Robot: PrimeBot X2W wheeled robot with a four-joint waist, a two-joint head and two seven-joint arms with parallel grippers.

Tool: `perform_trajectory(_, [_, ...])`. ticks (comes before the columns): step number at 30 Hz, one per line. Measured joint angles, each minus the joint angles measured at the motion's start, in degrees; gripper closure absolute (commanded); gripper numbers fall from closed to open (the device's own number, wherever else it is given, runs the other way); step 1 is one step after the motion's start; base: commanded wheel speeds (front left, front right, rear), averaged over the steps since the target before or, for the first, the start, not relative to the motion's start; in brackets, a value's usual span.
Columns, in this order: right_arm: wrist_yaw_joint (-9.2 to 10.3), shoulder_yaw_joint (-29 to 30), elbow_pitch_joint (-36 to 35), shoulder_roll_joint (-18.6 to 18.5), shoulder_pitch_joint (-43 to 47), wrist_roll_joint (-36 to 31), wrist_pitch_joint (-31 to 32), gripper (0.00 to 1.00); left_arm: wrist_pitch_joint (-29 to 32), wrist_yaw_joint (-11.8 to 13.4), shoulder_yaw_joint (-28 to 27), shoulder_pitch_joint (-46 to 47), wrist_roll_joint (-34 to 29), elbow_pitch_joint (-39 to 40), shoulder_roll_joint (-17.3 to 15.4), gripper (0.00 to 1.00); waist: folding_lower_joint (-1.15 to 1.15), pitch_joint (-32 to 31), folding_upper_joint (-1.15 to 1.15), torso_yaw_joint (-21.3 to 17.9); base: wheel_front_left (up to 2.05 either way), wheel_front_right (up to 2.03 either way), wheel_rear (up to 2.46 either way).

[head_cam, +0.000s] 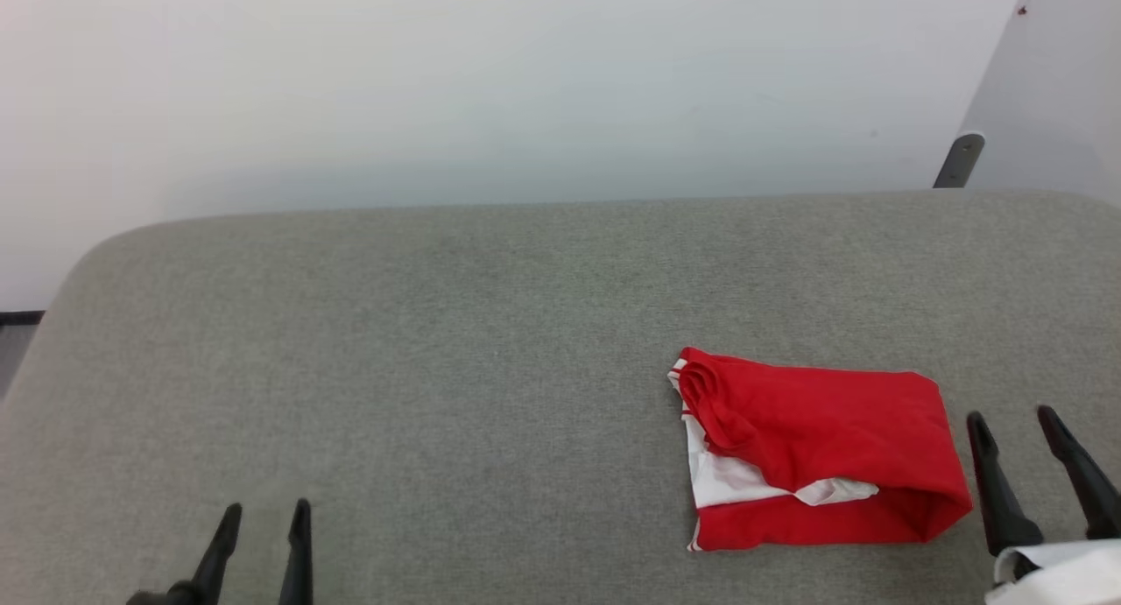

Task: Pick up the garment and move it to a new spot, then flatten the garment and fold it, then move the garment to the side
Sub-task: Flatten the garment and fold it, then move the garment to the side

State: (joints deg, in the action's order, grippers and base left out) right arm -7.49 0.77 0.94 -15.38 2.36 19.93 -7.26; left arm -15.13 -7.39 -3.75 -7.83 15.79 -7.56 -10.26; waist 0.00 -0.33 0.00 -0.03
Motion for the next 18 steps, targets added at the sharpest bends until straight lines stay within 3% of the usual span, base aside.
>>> perform_trajectory(9, [0.0,4.11,-8.61,3.01,6.5,-1.66,3.53,0.0,0.0,0.0,-1.36,-3.63,-1.99,4.49,1.02,0.0,0.0,0.14,0.0,0.94,0.0,0.0,0.0])
perform_trajectory(18, [0.0,4.27,-11.03,3.71,7.89,-1.27,4.87,0.0,0.0,0.0,-0.87,-4.03,-2.49,5.47,1.38,0.0,0.0,0.22,0.0,0.6,0.0,0.0,0.0])
